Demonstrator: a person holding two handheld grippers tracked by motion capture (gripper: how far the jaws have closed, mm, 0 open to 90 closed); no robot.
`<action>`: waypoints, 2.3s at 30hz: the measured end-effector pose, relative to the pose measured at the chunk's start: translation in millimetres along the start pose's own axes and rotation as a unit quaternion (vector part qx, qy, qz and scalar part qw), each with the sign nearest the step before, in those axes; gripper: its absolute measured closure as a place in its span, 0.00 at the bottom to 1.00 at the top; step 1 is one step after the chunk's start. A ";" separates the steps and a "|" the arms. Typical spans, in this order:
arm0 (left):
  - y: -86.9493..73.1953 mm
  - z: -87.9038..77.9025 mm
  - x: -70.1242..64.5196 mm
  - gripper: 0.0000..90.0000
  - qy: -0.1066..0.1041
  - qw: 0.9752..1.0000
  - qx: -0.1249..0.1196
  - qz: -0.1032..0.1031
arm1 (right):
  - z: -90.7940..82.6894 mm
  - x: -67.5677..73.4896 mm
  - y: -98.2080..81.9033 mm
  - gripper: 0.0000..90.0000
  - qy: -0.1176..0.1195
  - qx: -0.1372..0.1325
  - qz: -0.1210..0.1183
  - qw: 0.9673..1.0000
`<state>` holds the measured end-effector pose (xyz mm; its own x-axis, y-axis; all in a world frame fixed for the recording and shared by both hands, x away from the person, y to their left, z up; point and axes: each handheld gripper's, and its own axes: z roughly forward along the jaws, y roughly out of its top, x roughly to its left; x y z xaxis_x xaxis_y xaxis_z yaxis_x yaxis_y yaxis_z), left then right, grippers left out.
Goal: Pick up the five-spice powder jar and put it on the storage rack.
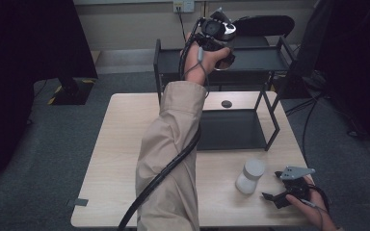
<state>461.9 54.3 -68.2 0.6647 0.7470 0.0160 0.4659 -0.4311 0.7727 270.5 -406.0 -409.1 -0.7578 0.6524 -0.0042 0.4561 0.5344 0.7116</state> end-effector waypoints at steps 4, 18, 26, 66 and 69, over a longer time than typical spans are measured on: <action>2.8 6.3 2.7 0.33 0.004 1.000 0.003 -0.003 | 0.0 0.0 0.0 0.00 0.000 0.000 0.000 1.000; -1.7 24.6 10.3 0.33 0.014 1.000 0.007 -0.015 | 0.0 0.0 0.1 0.00 0.000 0.000 0.000 1.000; -5.3 27.1 13.8 0.33 0.014 1.000 0.007 -0.023 | 0.0 0.0 0.1 0.00 0.000 0.000 0.000 1.000; -34.0 1.2 -2.7 0.01 0.027 0.998 -0.037 -0.053 | 0.0 -0.1 0.0 0.00 0.000 0.000 -0.001 1.000; -38.4 -2.9 -3.6 0.01 0.026 0.997 -0.039 -0.054 | 0.1 0.0 -0.1 0.00 0.000 -0.001 -0.001 1.000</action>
<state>439.9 69.6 -96.1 0.5804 0.8134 -0.0394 0.4854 -0.3067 0.8187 270.5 -406.1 -409.2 -0.7582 0.6520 -0.0060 0.4544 0.5349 0.7123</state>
